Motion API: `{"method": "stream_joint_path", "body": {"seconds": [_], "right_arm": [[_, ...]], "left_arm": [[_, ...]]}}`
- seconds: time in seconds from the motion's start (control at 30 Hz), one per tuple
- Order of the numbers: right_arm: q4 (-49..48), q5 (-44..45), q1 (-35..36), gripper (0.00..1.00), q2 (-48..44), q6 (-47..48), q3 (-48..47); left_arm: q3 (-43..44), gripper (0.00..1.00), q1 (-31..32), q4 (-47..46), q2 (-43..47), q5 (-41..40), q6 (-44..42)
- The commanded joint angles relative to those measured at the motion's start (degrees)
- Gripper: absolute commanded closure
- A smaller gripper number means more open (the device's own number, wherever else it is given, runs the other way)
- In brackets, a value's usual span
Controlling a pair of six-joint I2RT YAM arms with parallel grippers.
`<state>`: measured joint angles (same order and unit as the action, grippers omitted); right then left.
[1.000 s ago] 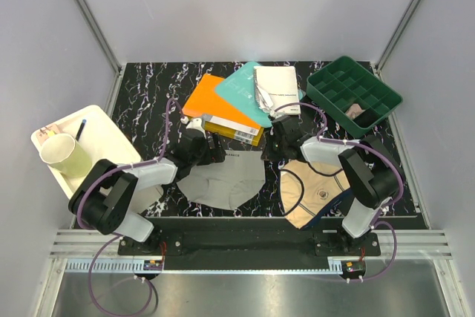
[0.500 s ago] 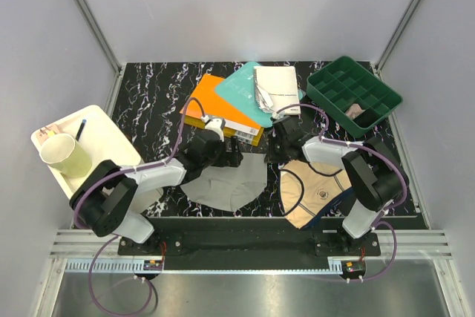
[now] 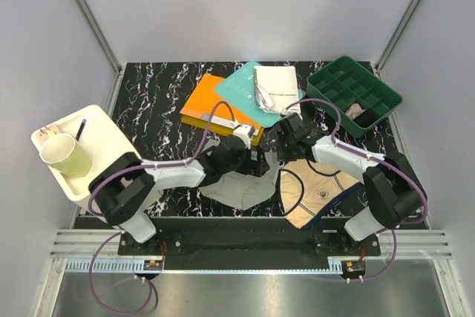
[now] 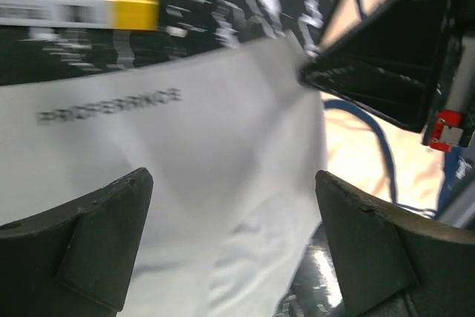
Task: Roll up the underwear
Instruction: Fold the underwear at the center of the board.
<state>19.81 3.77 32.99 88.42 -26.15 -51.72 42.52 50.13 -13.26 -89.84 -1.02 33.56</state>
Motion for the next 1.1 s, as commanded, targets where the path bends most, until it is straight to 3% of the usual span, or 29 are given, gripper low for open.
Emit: {"method": "stream_joint_path", "body": {"seconds": [0.0,0.27,0.4,0.7,0.93,1.07], "right_arm": [[4.8,3.5,0.1,1.00,-3.0,-0.4,-2.3],[6.6,3.5,0.1,1.00,-4.3,-2.2,-2.8],[7.2,3.4,0.0,1.00,-4.0,-2.6,-3.5],[7.7,3.0,0.1,1.00,-3.6,-3.1,-4.3],[7.9,2.6,0.1,1.00,-3.1,-3.0,-4.3],[8.3,2.6,0.0,1.00,-2.8,-2.9,-4.5]], "left_arm": [[5.7,0.09,3.1,-5.4,-3.9,4.0,1.4],[8.6,0.19,7.0,-4.1,-6.9,4.2,3.2],[10.0,0.28,8.6,-1.8,-8.5,2.9,3.4],[12.1,0.39,8.9,1.1,-11.4,1.5,3.7],[12.8,0.55,9.3,1.4,-12.0,1.2,3.4],[13.1,0.72,9.5,1.7,-12.1,1.2,3.3]]}}
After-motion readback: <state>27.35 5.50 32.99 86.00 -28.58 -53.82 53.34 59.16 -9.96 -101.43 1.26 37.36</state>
